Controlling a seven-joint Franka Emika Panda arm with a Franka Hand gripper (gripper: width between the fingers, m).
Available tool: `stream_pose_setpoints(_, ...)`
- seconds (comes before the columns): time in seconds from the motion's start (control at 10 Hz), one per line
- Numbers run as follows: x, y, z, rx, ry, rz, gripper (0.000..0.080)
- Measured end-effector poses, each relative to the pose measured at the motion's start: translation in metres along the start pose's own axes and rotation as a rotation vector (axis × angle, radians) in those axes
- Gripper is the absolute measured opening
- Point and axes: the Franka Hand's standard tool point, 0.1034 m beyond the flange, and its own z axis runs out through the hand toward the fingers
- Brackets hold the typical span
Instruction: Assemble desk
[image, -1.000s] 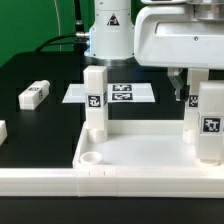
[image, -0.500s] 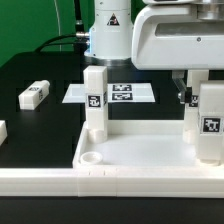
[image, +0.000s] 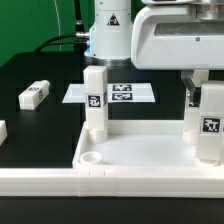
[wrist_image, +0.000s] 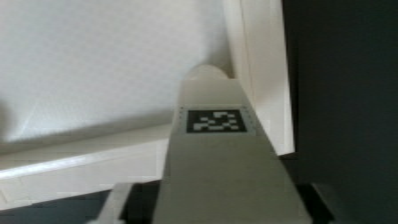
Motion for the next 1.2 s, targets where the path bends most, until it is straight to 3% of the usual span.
stream_pose_setpoints(1.2,-0.0006,-0.0032,0.0033,0.026,-0.042,1.362,0.029)
